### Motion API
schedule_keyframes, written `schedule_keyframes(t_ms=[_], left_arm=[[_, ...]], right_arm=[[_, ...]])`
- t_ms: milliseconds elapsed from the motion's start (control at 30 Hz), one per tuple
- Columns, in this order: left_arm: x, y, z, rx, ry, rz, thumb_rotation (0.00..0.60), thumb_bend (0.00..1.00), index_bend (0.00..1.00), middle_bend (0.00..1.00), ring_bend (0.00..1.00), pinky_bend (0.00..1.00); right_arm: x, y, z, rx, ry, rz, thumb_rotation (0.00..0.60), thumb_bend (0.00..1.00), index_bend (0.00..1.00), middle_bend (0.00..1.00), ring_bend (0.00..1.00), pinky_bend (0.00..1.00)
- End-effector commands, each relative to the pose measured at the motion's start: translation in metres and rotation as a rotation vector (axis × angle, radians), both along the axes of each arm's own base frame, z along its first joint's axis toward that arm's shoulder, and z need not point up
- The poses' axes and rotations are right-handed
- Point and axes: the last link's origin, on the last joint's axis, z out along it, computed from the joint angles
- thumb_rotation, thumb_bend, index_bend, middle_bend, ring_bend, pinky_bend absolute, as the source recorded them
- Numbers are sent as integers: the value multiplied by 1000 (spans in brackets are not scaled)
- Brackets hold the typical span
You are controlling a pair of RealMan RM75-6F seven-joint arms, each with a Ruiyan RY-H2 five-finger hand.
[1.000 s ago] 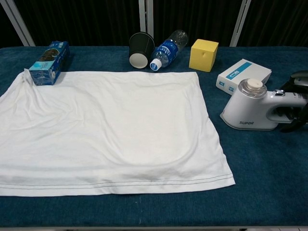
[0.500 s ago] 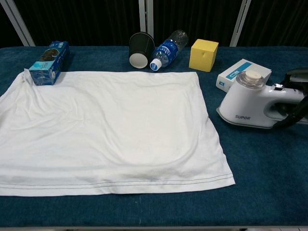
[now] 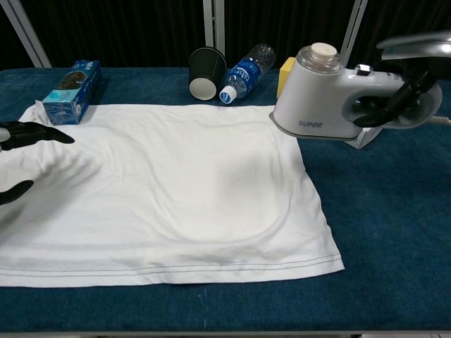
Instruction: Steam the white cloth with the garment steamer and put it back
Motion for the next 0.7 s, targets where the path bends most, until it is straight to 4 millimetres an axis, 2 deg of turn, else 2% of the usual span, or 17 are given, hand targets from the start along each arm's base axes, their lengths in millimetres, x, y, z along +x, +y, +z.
schedule_keyframes(t_ms=[33, 133, 267, 367, 433, 500, 567, 700], left_arm=[[6, 9, -13, -34, -10, 20, 494, 495, 91, 70, 0, 0], [6, 12, -22, -60, -11, 45, 465, 503, 91, 70, 0, 0], [5, 14, -32, -81, -12, 75, 387, 514, 91, 70, 0, 0], [5, 14, -37, -91, -8, 80, 358, 530, 91, 70, 0, 0], [4, 14, -39, -92, -2, 83, 312, 537, 91, 70, 0, 0], [4, 14, -40, -93, -7, 93, 221, 552, 91, 70, 0, 0], [4, 14, -40, -97, -11, 101, 158, 571, 91, 70, 0, 0], [4, 14, -41, -103, -8, 105, 93, 596, 91, 70, 0, 0]], right_arm=[[21, -9, -10, 49, 29, 32, 600, 471, 950, 863, 893, 555], [34, -16, -20, 86, 51, 38, 600, 473, 950, 863, 894, 556], [48, -24, -32, 128, 88, 34, 600, 476, 950, 863, 894, 557], [58, -30, -43, 140, 125, 35, 600, 477, 950, 863, 894, 557], [62, -32, -50, 146, 149, 38, 600, 477, 950, 863, 894, 557], [67, -33, -60, 154, 177, 43, 600, 477, 950, 863, 894, 557], [71, -33, -70, 161, 194, 47, 600, 477, 950, 863, 894, 557], [75, -33, -88, 170, 216, 51, 600, 478, 950, 863, 894, 557]])
